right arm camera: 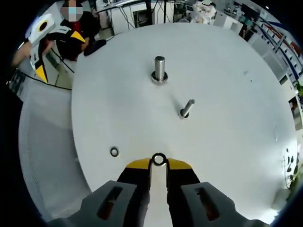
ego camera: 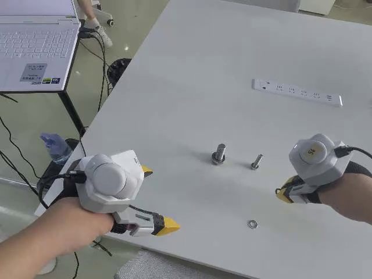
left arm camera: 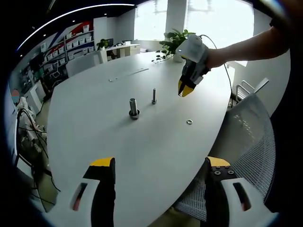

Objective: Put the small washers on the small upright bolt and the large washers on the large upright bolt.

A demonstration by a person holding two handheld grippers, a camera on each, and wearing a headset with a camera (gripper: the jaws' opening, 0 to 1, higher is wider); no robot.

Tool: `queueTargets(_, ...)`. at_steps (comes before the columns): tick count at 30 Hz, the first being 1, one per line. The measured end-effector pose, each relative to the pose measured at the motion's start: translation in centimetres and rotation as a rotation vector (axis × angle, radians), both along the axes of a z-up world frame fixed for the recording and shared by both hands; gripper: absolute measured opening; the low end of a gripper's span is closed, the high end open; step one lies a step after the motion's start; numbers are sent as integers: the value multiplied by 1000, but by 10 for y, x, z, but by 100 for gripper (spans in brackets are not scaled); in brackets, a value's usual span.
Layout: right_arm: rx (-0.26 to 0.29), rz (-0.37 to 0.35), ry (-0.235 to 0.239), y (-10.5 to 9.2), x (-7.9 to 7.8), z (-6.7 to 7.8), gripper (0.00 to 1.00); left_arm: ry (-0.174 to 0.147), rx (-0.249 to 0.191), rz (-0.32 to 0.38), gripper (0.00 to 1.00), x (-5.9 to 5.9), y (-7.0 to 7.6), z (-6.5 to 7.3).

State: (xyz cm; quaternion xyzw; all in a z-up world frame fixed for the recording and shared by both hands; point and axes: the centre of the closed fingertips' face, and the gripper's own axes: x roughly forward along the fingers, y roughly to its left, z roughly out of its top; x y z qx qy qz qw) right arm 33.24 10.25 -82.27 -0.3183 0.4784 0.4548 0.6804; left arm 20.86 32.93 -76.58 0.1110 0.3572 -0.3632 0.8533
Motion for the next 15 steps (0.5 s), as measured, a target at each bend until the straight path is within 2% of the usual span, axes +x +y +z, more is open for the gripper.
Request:
queueTargets(3, 6, -5, -11, 2, 11, 8, 11, 0, -1, 4, 77, 0, 1, 0)
queueTargets(8, 8, -3, -26, 9, 21, 23, 11, 4, 0, 10, 77, -1, 3, 0)
queueTargets(15, 11, -4, -33, 17, 30, 31, 11, -1, -6, 20, 77, 1, 5, 2)
